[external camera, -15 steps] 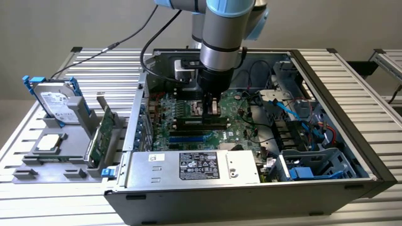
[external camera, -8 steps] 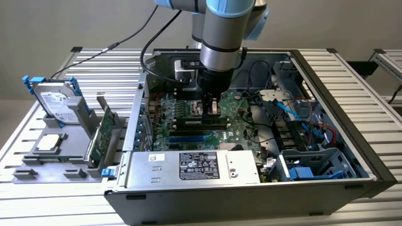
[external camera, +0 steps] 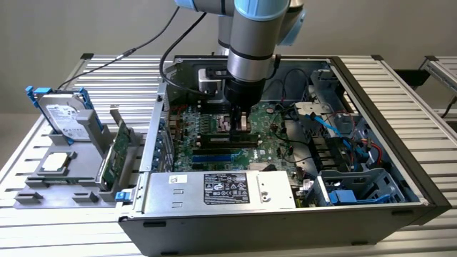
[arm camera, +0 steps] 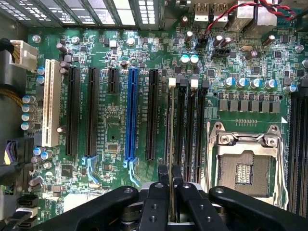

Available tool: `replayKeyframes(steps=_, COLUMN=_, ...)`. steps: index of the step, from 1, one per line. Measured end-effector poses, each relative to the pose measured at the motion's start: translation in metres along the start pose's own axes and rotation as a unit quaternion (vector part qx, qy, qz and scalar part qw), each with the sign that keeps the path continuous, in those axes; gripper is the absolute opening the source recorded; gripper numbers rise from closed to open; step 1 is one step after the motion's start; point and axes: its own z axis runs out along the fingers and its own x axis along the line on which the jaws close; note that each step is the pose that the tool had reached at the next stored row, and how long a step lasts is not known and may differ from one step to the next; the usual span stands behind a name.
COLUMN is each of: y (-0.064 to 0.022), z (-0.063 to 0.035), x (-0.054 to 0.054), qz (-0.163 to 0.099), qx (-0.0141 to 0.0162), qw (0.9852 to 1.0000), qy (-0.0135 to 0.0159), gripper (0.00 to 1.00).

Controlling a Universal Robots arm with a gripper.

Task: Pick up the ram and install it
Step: 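Insert the ram into the slot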

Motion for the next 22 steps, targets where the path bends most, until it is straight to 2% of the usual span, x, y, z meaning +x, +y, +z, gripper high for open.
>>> replayKeyframes(steps=22, y=-0.0002, z=0.0039, x=-0.0001, qz=0.001, qx=-0.0001, qw=1.0, qy=0.0018, gripper=0.14)
